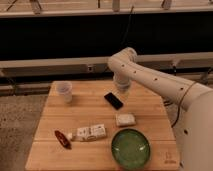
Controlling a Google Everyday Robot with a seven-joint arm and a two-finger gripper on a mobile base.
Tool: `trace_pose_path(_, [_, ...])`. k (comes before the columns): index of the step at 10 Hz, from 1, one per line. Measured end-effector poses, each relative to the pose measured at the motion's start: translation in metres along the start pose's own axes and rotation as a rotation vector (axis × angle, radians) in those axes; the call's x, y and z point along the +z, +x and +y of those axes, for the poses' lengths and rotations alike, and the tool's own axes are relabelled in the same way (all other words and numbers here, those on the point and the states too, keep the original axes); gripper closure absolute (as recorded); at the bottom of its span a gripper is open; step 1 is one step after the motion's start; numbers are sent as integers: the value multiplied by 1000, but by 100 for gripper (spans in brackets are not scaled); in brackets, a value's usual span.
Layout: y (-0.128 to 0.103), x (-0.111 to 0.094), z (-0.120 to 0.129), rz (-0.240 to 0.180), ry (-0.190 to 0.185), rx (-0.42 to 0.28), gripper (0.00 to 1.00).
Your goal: Move the arm in a circular motion
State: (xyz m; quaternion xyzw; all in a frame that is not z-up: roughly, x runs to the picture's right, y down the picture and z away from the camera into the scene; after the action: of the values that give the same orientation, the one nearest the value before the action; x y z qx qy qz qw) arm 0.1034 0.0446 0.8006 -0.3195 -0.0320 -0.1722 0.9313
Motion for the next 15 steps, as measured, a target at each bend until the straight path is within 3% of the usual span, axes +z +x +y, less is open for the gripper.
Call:
trace_pose_path(2, [11,1,0,2,-1,30,34])
trace_pose_path(4, [15,3,1,-4,-3,52,51])
trace_pose_path(5, [19,3,3,-7,-4,65,53])
trace_pose_path(7, [18,4,7,-17,-9,75,44])
trace_pose_path(8, [23,4,11,-19,-10,90,30])
trace_pose_path(10, [34,4,14,-24,-7,109,20])
trace_pose_path(11, [42,5,17,-28,-5,124,22])
trace_pose_path(13, [50,7,22,-33,-10,147,40])
trace_pose_path(15, [49,6,25,-41,-5,157,38])
